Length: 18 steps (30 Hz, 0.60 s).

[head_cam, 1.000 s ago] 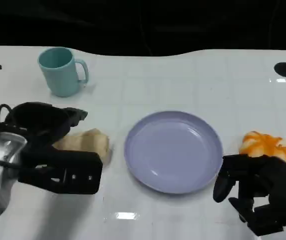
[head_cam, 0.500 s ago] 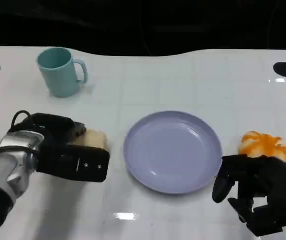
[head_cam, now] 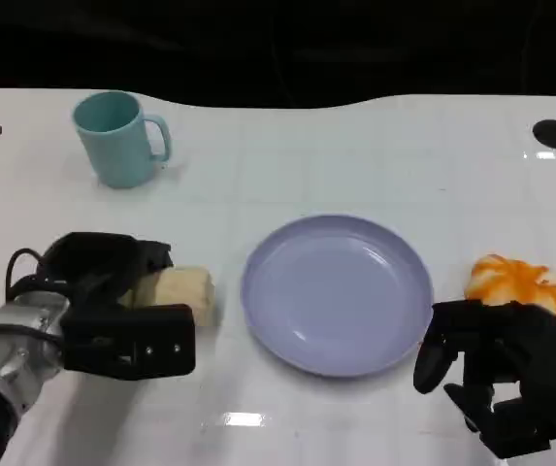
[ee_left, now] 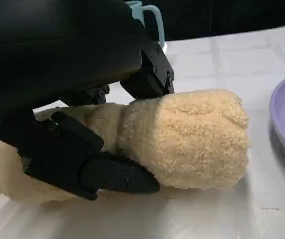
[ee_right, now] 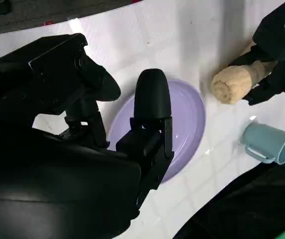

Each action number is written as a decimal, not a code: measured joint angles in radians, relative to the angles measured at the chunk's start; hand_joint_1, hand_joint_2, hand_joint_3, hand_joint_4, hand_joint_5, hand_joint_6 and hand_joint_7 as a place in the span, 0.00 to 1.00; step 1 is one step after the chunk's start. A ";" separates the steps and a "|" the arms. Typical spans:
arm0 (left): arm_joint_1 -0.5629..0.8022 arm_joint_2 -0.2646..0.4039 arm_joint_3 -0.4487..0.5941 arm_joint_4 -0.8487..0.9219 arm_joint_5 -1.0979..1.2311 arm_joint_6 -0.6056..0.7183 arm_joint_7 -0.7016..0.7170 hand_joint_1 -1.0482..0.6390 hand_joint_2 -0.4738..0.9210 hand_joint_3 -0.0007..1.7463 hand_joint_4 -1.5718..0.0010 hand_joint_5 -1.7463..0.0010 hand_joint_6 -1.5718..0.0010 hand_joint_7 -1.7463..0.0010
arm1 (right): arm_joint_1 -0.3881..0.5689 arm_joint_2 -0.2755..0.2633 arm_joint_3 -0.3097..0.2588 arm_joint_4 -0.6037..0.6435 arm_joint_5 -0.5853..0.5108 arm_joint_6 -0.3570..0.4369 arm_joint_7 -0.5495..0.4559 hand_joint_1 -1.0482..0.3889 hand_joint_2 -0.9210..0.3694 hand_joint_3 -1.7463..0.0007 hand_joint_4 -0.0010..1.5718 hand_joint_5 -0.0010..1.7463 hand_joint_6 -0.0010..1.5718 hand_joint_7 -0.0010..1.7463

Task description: Grasp the towel on the left side of the plate with the left hand and place it into the plate.

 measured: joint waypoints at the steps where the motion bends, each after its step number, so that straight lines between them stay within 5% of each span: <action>1: 0.000 0.000 0.004 0.000 -0.002 -0.002 0.012 0.52 0.80 0.47 0.43 0.00 0.59 0.04 | 0.000 0.000 0.000 0.000 0.000 0.000 0.000 0.74 0.28 0.38 0.46 0.98 0.45 0.82; 18: -0.001 -0.018 0.097 -0.263 -0.115 -0.002 -0.046 0.52 0.72 0.49 0.44 0.00 0.60 0.00 | -0.031 0.019 0.013 0.034 0.000 0.009 -0.002 0.74 0.28 0.38 0.45 0.99 0.45 0.82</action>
